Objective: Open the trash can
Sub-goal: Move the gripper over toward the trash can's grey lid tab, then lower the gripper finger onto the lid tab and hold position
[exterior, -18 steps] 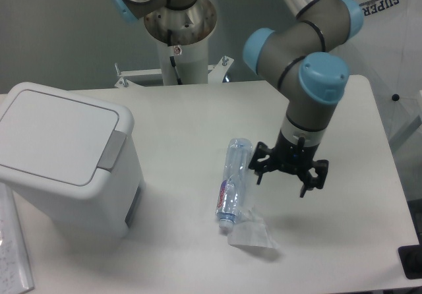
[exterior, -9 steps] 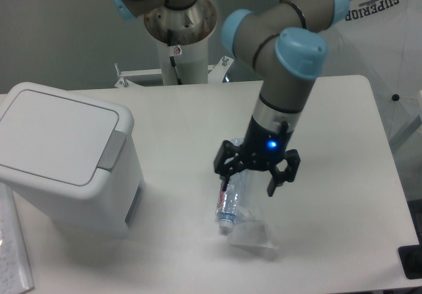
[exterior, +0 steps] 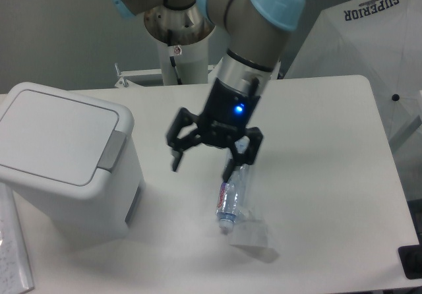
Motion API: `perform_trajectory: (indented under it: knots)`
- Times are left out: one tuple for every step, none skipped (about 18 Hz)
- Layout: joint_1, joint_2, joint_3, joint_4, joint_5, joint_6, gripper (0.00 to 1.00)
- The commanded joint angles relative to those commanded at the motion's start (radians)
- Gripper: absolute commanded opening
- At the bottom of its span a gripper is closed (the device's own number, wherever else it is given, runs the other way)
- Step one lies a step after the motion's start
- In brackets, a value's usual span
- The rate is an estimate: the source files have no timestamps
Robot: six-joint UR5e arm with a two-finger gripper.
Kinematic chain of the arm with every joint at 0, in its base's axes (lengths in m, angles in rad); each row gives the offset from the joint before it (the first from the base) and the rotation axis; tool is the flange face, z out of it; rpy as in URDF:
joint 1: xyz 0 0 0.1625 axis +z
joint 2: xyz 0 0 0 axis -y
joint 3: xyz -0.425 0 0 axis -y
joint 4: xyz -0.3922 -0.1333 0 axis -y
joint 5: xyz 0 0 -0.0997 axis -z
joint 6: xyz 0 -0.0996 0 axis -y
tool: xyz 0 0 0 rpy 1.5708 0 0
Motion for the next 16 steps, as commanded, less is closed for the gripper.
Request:
perform_trajectory:
  knots:
    - [-0.006, 0.006, -0.015, 0.000, 0.002, 0.000, 1.00]
    - [-0.009, 0.009, -0.031, 0.002, 0.002, 0.005, 1.00]
    - [-0.020, 0.009, -0.035, 0.003, 0.003, 0.006, 1.00]
    - [-0.025, 0.008, -0.040, 0.003, 0.005, 0.006, 1.00]
    - [-0.026, 0.009, -0.043, 0.003, 0.005, 0.006, 1.00]
    - [-0.026, 0.009, -0.043, 0.003, 0.005, 0.008, 1.00]
    - [-0.028, 0.009, -0.042, 0.003, 0.005, 0.009, 1.00]
    - [-0.028, 0.006, -0.040, 0.003, 0.005, 0.009, 1.00]
    - [-0.029, 0.005, -0.042, 0.003, 0.005, 0.009, 1.00]
    - [-0.029, 0.003, -0.045, 0.005, 0.005, 0.009, 1.00]
    - [-0.035, 0.003, -0.055, 0.005, 0.006, 0.009, 1.00]
    - [-0.040, 0.003, -0.061, 0.006, 0.006, 0.009, 1.00]
    - [-0.042, 0.003, -0.062, 0.006, 0.006, 0.009, 1.00]
    - [-0.042, 0.002, -0.062, 0.006, 0.006, 0.009, 1.00]
    - [-0.042, 0.000, -0.062, 0.006, 0.006, 0.009, 1.00]
    - [-0.042, -0.001, -0.062, 0.006, 0.006, 0.009, 1.00]
